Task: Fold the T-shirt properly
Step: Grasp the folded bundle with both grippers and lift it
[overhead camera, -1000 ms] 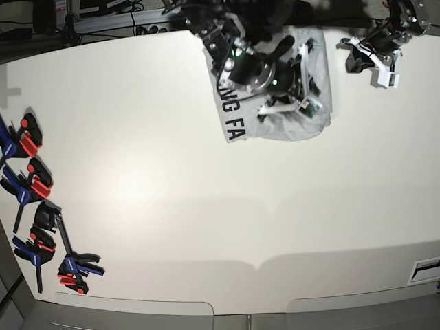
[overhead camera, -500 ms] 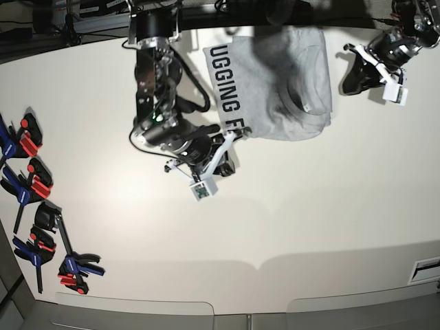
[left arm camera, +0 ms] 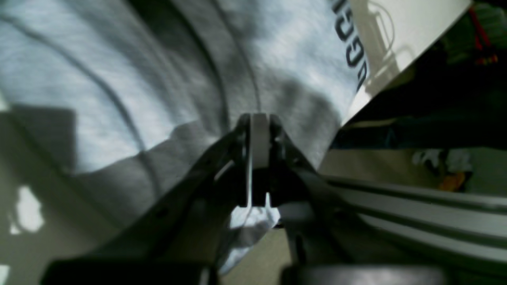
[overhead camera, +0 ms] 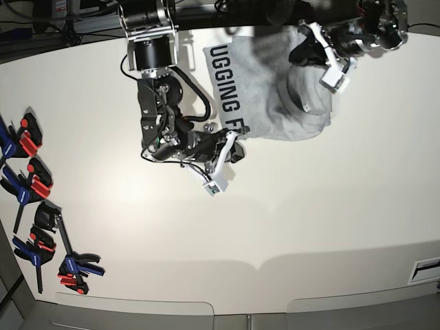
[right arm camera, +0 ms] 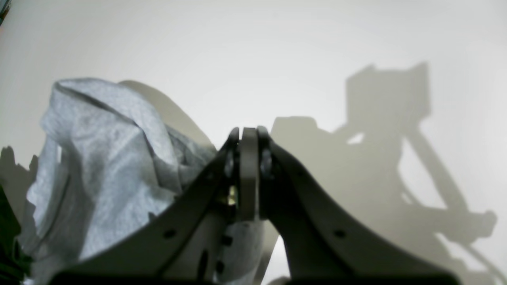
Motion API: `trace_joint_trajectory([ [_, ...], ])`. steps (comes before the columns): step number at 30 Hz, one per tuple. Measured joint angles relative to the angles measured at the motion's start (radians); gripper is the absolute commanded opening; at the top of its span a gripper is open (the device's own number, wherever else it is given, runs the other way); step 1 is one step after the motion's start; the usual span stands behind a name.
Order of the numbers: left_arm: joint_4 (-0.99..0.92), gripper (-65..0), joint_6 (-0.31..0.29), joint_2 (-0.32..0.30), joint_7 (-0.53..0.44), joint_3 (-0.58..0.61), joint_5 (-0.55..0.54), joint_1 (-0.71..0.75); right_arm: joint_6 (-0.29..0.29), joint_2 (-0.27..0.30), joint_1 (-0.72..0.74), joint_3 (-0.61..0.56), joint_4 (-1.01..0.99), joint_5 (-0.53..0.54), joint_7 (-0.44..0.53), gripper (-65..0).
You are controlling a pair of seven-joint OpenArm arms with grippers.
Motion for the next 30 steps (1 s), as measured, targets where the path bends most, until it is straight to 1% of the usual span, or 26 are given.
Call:
trace_joint_trajectory([
  [1, -0.01, -65.0, 0.042, 0.0, -0.023, 0.014, 0.039, 0.0, 0.0, 0.0, 0.0, 0.0, -0.003, 0.001, -0.014, -65.0],
  [3, -0.041, -65.0, 0.101, 0.0, -0.067, 0.021, 0.108, 0.001, 0.0, 0.0, 0.0, 0.0, -0.005, 0.0, -0.045, -65.0],
  [5, -0.087, -65.0, 0.135, 0.0, -0.087, 0.02, 0.167, -0.002, 0.0, 0.0, -0.003, 0.0, -0.006, 0.01, -0.063, -65.0],
  [6, -0.109, -65.0, 0.152, -0.003, -0.108, 0.019, 0.176, -0.003, 0.0, 0.0, -0.005, 0.0, -0.006, 0.019, -0.079, -65.0],
  [8, -0.156, -65.0, 0.157, -0.011, -0.127, 0.019, 0.215, -0.014, 0.0, 0.001, -0.014, 0.0, -0.006, 0.024, -0.095, -65.0],
  [9, -0.178, -65.0, 0.159, -0.013, -0.136, 0.019, 0.217, -0.026, 0.0, 0.005, -0.024, 0.0, -0.006, 0.027, -0.096, -65.0],
  [11, -0.223, -65.0, 0.162, -0.013, -0.188, 0.019, 0.227, -0.053, 0.0, 0.017, -0.04, 0.0, -0.007, 0.031, -0.108, -65.0],
  [14, -0.298, -65.0, 0.152, -0.017, -0.247, 0.019, 0.222, -0.108, 0.0, 0.031, -0.062, 0.002, -0.005, 0.047, -0.109, -65.0],
  [17, -0.36, -65.0, 0.148, -0.016, -0.262, 0.019, 0.223, -0.184, 0.0, 0.037, -0.085, 0.002, -0.001, 0.068, -0.097, -65.0],
  [21, -0.419, -65.0, 0.159, -0.019, -0.243, 0.018, 0.268, -0.297, 0.002, 0.039, -0.122, 0.003, 0.005, 0.081, -0.091, -65.0],
  [24, -0.448, -65.0, 0.17, -0.019, -0.237, 0.019, 0.325, -0.369, 0.003, 0.045, -0.133, 0.003, 0.008, 0.09, -0.095, -65.0],
  [26, -0.464, -65.0, 0.182, -0.019, -0.231, 0.019, 0.365, -0.41, -0.011, 0.05, -0.134, 0.003, 0.008, 0.092, -0.106, -65.0],
  [30, -0.494, -65.0, 0.195, -0.02, -0.21, 0.019, 0.381, -0.473, -0.031, 0.05, -0.134, 0.003, 0.038, 0.085, -0.138, -65.0],
])
